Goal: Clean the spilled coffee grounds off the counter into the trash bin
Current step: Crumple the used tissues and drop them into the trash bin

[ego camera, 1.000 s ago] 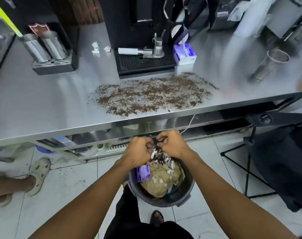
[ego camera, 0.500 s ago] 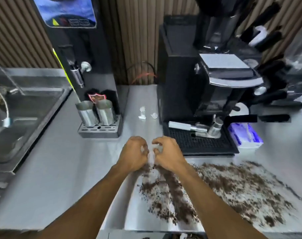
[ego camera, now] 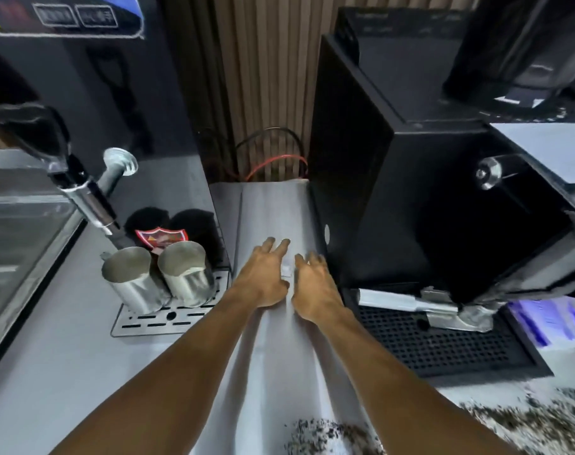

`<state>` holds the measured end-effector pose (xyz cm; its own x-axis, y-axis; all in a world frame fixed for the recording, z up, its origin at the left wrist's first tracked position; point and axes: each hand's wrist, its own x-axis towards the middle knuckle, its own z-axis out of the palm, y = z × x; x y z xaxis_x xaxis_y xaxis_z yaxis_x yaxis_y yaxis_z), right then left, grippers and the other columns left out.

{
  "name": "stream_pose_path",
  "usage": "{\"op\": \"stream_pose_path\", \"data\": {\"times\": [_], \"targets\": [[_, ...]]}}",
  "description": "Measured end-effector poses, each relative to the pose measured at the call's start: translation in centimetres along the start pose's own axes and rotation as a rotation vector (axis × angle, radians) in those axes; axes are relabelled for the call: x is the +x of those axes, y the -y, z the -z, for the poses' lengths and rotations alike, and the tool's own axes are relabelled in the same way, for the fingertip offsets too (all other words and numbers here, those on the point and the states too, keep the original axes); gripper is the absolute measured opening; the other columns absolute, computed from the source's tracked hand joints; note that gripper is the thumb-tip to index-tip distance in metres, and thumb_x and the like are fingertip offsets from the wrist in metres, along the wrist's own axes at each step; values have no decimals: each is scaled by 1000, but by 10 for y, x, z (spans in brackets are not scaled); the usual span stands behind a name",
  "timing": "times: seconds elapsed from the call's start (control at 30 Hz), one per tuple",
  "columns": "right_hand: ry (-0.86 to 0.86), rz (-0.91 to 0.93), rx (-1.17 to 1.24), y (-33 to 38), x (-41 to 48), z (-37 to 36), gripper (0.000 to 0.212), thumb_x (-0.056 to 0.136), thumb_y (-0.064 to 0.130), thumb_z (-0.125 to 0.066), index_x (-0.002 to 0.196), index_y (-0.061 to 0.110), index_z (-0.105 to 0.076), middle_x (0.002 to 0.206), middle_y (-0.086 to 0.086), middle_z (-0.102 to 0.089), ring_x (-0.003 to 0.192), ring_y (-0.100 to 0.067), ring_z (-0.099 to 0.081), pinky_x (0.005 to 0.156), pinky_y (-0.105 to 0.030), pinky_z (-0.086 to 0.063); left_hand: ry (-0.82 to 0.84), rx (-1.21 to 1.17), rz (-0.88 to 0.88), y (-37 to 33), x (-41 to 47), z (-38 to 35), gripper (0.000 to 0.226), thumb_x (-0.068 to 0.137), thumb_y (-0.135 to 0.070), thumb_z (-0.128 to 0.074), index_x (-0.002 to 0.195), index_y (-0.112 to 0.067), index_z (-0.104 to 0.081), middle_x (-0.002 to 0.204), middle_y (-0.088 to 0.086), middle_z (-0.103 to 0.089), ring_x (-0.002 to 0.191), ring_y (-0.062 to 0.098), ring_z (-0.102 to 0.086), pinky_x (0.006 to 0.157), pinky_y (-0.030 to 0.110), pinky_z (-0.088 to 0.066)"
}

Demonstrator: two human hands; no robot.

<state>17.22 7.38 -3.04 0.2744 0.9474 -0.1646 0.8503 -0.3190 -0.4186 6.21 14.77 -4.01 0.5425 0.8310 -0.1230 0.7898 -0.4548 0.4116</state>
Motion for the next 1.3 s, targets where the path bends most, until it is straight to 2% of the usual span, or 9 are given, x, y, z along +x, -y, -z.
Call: {"op": "stream_pose_path", "data": {"times": [0.07, 0.2, 0.4, 0.57, 0.7, 0.8, 0.93, 1.17, 1.3], "targets": [[6, -1, -10, 0, 6, -5, 54, 85, 4, -61, 136, 8, -44, 144, -13, -39, 141, -31, -28, 111, -37, -37, -8, 11, -17, 2, 11, -1, 82, 79, -22, -70, 150, -23, -30, 156, 10, -28, 139, 32, -32, 110, 41, -37], [-62, 46, -4, -1, 5, -9, 38, 78, -6, -60, 114, 6, -61, 117, -10, -59, 112, -27, -54, 91, -32, -49, -64, -12, -116, 9, 13, -5, 29, 83, -12, -63, 111, -16, -69, 113, 3, -65, 107, 24, -60, 89, 30, -50], [-67, 14, 114, -6, -15, -7, 29, 80, -4, -57, 99, 13, -72, 100, -12, -68, 82, -24, -62, 73, -30, -55, -106, -83, -114, -1, -27, -6, 19, 81, -12, -66, 94, -20, -76, 93, -1, -71, 90, 18, -64, 74, 23, -47], [-104, -20, 413, -14, -82, 8, 25, 81, 3, -58, 93, 21, -72, 79, 1, -68, 64, -11, -62, 63, -26, -56, -189, -231, -71, -28, -101, -8, 6, 78, -21, -73, 84, -22, -72, 56, -16, -52, 60, 10, -55, 62, 28, -51], [-42, -17, 485, -33, -166, 26, 30, 84, 1, -59, 105, 18, -73, 65, 13, -56, 44, 2, -52, 51, -7, -43, -171, -342, -22, -73, -178, -18, 16, 81, -24, -71, 92, -29, -62, 63, -9, -61, 59, 10, -57, 57, 18, -46], [9, -61, 520, -57, -235, 40, 26, 86, 2, -63, 106, 15, -74, 60, 15, -52, 38, 0, -48, 51, -10, -46, -139, -382, -42, -114, -234, -36, 31, 80, -13, -70, 106, -31, -66, 76, -9, -65, 65, 8, -57, 62, 2, -39], [33, -98, 611, -101, -326, 47, 23, 85, 1, -68, 101, 16, -74, 66, 12, -60, 41, 3, -49, 51, -9, -45, -123, -349, -79, -165, -302, -71, 32, 77, -10, -71, 106, -23, -73, 97, -7, -74, 84, 6, -65, 78, 14, -47], [28, -132, 652, -189, -444, 27, 21, 79, -5, -70, 93, 10, -75, 67, 10, -62, 41, 2, -49, 49, -9, -38, -35, -348, -21, -242, -398, -145, 31, 75, -6, -71, 105, -15, -71, 87, 0, -72, 74, 14, -60, 69, 20, -45], [7, -142, 625, -226, -488, 4, 26, 71, -9, -68, 90, 6, -76, 94, -6, -70, 68, -9, -66, 61, -17, -52, 37, -342, 5, -268, -434, -186, 29, 71, -9, -71, 99, -17, -69, 86, -6, -67, 76, 15, -61, 71, 24, -50]]}}
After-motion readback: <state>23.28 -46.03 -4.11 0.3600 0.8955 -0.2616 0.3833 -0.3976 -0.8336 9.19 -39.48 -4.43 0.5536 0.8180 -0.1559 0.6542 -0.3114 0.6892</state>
